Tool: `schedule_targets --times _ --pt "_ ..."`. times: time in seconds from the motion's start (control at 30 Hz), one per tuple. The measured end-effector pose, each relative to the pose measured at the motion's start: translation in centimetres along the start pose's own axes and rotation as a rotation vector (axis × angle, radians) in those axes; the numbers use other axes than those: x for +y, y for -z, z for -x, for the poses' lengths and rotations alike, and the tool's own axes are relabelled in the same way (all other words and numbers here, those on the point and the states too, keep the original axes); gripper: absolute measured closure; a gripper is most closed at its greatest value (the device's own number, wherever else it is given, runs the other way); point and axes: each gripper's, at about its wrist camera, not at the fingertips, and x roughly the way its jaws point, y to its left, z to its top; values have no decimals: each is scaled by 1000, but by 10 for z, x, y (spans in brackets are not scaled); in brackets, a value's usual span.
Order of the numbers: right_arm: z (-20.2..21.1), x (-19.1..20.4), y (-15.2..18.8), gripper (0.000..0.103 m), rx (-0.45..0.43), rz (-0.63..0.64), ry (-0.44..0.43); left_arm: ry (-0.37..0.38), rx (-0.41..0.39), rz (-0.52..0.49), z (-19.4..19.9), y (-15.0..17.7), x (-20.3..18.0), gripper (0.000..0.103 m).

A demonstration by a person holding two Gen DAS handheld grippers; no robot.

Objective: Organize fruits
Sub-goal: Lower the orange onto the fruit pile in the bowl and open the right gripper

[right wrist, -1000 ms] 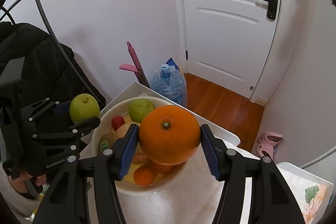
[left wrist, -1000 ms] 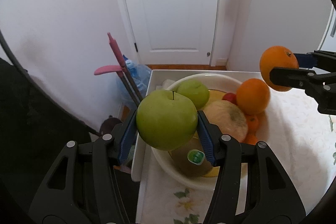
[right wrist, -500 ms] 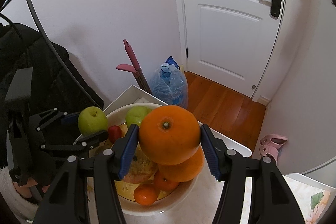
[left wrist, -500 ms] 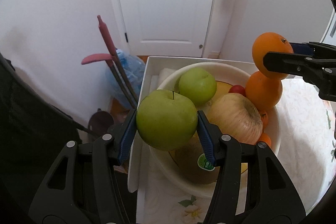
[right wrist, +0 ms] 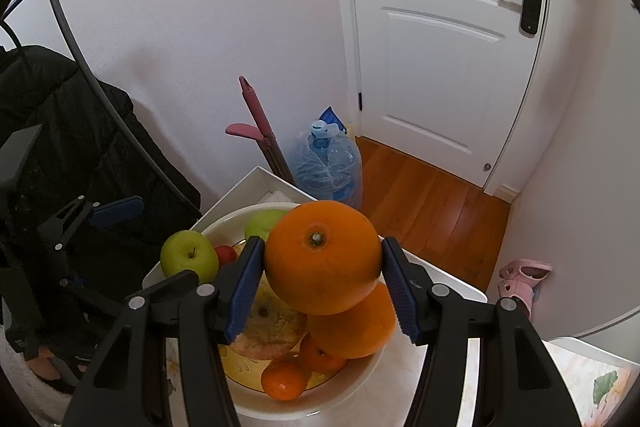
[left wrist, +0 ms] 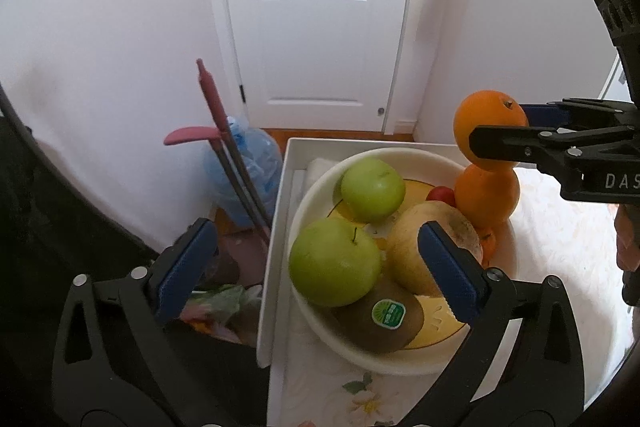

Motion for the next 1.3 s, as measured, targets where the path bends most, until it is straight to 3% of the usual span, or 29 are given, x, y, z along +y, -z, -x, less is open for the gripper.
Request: schedule_targets --times 0.9,1.0,1.07,1.3 --pt "-61 -7 -8 48 105 13 -111 -17 25 37 15 15 14 0" --pt "-63 -8 -6 36 103 -1 -116 -14 24 33 16 16 13 0" --pt "-61 -10 -7 18 83 -16 -122 -10 23 32 17 17 12 0" --pt "-52 -7 -8 18 61 -22 -93 -3 17 18 27 19 9 0"
